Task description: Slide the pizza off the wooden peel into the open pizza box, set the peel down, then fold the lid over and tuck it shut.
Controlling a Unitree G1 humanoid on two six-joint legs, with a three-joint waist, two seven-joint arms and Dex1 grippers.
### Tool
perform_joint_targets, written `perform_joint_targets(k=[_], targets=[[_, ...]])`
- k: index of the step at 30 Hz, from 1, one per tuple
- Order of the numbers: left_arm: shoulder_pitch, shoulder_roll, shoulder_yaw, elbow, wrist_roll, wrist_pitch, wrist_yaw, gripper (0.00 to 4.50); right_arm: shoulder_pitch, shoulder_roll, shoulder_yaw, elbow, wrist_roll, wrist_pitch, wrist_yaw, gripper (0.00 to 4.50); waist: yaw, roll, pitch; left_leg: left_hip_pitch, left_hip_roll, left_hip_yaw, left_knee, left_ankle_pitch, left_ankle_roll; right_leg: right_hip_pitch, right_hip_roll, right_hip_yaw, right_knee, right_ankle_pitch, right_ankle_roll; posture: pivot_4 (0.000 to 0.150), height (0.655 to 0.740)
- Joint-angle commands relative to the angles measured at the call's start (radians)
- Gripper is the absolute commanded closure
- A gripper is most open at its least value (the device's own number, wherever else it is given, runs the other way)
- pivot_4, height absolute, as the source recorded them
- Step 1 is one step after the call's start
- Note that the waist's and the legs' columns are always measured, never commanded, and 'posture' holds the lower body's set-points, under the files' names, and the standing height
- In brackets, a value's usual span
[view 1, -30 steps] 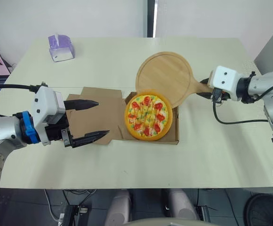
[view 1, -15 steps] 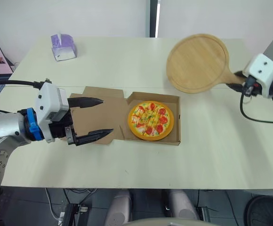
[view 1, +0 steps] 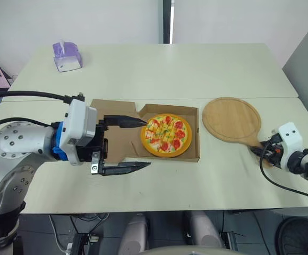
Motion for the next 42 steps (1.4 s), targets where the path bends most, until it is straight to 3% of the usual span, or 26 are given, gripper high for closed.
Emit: perform_joint_targets(k=[1,5,9,14,19,24,29,35,39,42], targets=[[-0.022,-0.002,-0.007,0.0,-0.002,-0.017,-0.007,0.0,-0.005,0.008,-0.073,-0.056,0.044,0.079,-0.052,2.58,0.001,0.0,0.0,0.0,0.0,0.0,0.0,0.0,0.0,0.0,0.0,0.0,0.0,0.0,0.0,0.15,0.74],[-0.017,-0.003,-0.003,0.001,0.002,-0.02,0.001,0.0,-0.009,-0.021,-0.115,-0.041,0.076,0.12,-0.063,1.32,0.002,0.0,0.0,0.0,0.001,-0.001,-0.001,0.0,0.0,0.0,0.001,0.0,0.0,0.0,0.0,0.15,0.74],[0.013,-0.008,0.036,0.002,0.013,-0.005,0.068,0.0,-0.024,-0.093,-0.122,-0.039,0.097,0.038,-0.002,0.05,0.0,0.0,0.0,0.0,0.001,-0.001,-0.001,0.0,0.0,0.0,0.001,0.0,0.0,0.0,0.0,0.15,0.74],[0.112,-0.022,0.145,0.0,-0.006,0.078,0.237,0.0,-0.087,-0.129,-0.01,0.009,0.054,-0.263,0.063,0.05,-0.008,0.0,0.0,0.001,0.003,0.0,-0.001,0.0,0.0,0.0,0.005,0.001,0.0,0.0,0.0,0.15,0.74],[0.326,-0.096,0.331,-0.053,-0.006,0.105,0.384,0.0,-0.24,-0.112,0.151,0.086,0.053,-0.529,0.224,0.05,-0.019,0.0,0.0,0.001,0.006,0.0,-0.001,0.0,0.0,0.0,0.007,0.002,-0.001,0.001,-0.001,0.15,0.74],[0.598,-0.219,0.527,-0.122,-0.038,0.173,0.535,0.0,-0.444,-0.067,0.294,0.152,0.131,-0.533,0.41,0.05,-0.017,-0.001,0.0,0.001,0.006,0.001,-0.001,0.0,0.0,-0.001,0.006,0.003,-0.002,0.001,-0.003,0.15,0.74],[0.789,-0.429,0.682,-0.104,-0.26,0.184,0.694,0.0,-0.597,-0.026,0.418,0.207,0.158,-0.538,0.58,0.05,0.0,-0.002,0.0,0.001,0.006,-0.001,0.0,0.0,0.0,0.0,0.006,0.001,-0.002,0.002,-0.003,0.15,0.74],[0.897,-0.666,0.638,-0.132,-0.526,0.139,0.986,0.0,-0.677,0.027,0.481,0.224,0.165,-0.539,0.664,0.05,0.016,-0.006,-0.003,0.0,0.004,-0.003,0.0,0.0,0.0,0.001,0.001,-0.001,-0.003,0.002,-0.003,0.15,0.74],[0.837,-0.694,0.569,-0.082,-0.617,0.101,1.222,0.0,-0.681,0.034,0.479,0.218,0.165,-0.531,0.668,0.05,0.02,-0.005,-0.003,0.0,0.003,-0.002,0.0,0.0,0.0,0.001,-0.001,-0.002,-0.004,0.002,-0.003,0.15,0.74],[0.751,-0.674,0.532,-0.009,-0.686,0.05,1.402,0.0,-0.674,0.026,0.475,0.206,0.168,-0.52,0.665,0.05,0.024,0.006,-0.006,0.0,0.002,-0.001,-0.002,0.0,0.0,0.0,-0.003,-0.001,-0.005,0.002,-0.002,0.15,0.74]])
